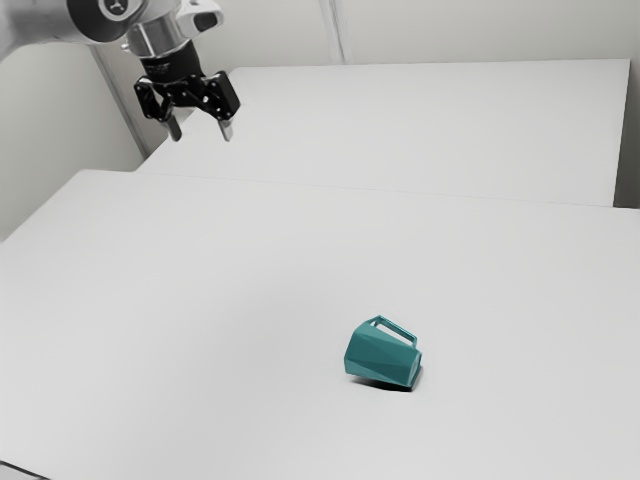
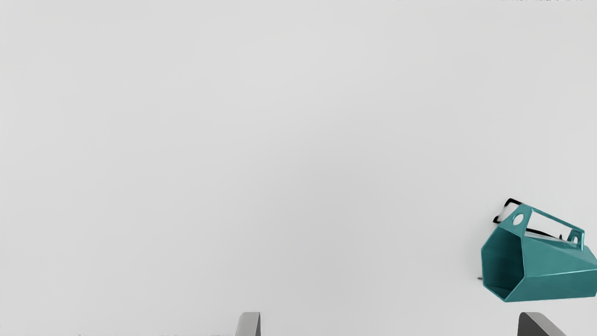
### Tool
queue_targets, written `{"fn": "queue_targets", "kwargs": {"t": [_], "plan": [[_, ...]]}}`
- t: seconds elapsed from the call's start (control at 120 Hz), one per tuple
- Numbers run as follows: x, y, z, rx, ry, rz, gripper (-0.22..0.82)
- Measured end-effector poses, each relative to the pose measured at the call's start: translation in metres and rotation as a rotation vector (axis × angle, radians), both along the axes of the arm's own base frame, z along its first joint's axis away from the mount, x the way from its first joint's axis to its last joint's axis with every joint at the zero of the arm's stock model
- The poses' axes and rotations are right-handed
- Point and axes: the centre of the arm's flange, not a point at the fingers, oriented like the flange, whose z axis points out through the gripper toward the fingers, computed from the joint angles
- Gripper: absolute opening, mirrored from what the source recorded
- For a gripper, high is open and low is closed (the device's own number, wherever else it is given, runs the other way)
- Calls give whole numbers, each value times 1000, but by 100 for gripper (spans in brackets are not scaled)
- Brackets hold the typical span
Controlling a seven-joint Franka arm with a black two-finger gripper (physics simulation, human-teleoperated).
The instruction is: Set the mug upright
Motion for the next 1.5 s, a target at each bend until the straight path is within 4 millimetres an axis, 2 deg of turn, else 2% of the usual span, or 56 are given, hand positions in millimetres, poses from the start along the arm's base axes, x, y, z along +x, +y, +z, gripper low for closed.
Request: {"fn": "queue_targets", "kwargs": {"t": [0.092, 0.175, 0.317, 0.375, 0.433, 0.567, 0.833, 0.983, 1.333, 1.5], "plan": [[1, 11, -2, 5, 4, 19, 60], [0, 13, -2, 7, 5, 23, 60], [-4, 2, -3, -10, 11, 8, 60], [-4, -7, -12, -47, 30, -3, 60], [-5, -17, -26, -89, 55, -13, 60], [-4, -35, -75, -187, 109, -12, 60], [-25, -60, -168, -408, 200, 83, 60], [-34, -70, -211, -505, 201, 97, 60], [-47, -94, -290, -725, 139, 61, 60], [-51, -104, -319, -776, 125, 13, 60]]}}
